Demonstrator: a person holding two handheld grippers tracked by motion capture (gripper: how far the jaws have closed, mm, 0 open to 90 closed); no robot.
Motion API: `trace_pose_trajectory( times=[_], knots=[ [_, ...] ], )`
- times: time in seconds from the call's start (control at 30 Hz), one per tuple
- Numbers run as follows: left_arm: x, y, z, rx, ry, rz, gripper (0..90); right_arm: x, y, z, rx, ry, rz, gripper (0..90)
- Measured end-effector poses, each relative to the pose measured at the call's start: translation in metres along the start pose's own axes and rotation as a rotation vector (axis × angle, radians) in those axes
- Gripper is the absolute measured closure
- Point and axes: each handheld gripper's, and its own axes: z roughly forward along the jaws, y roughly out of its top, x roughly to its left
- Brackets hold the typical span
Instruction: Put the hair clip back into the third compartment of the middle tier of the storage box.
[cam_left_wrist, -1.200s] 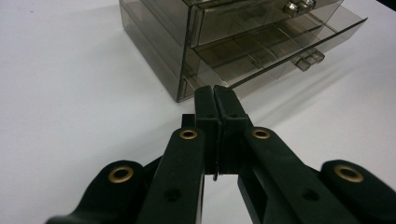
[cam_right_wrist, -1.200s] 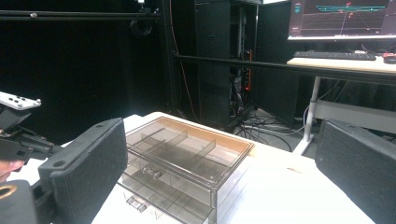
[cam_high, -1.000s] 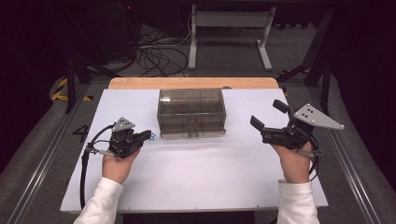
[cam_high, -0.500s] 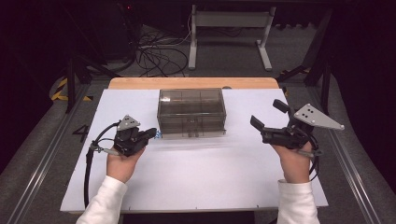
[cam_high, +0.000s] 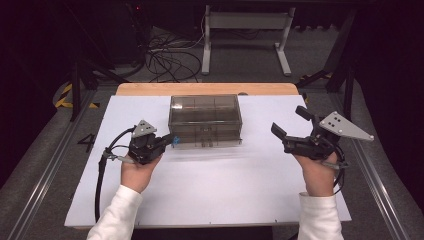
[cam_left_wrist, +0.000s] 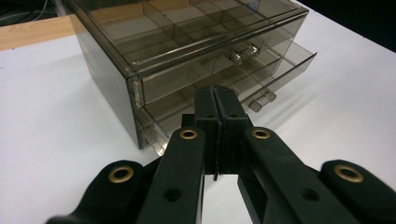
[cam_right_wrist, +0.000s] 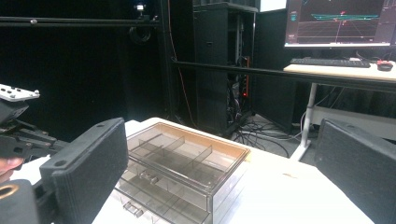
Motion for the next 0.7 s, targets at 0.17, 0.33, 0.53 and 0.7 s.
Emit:
trace_pose_trajectory(
  times=[0.17,0.33,0.53,0.7],
  knots=[
    [-0.005,0.003,0.004,-0.002,-0.003,0.011,89.0,-0.001,0.0,-0.001,-0.004,-0.001,0.002,3.4],
    [-0.01,0.007,0.008,-0.013,-0.003,0.013,89.0,-0.002,0.001,-0.003,-0.01,-0.003,0.004,3.4],
    [-0.015,0.012,0.013,-0.02,-0.011,0.022,89.0,-0.004,0.002,-0.005,-0.016,-0.001,0.008,3.4],
    [-0.019,0.014,0.02,-0.024,-0.022,0.02,89.0,-0.004,0.001,-0.004,-0.013,0.008,0.01,3.4]
  ],
)
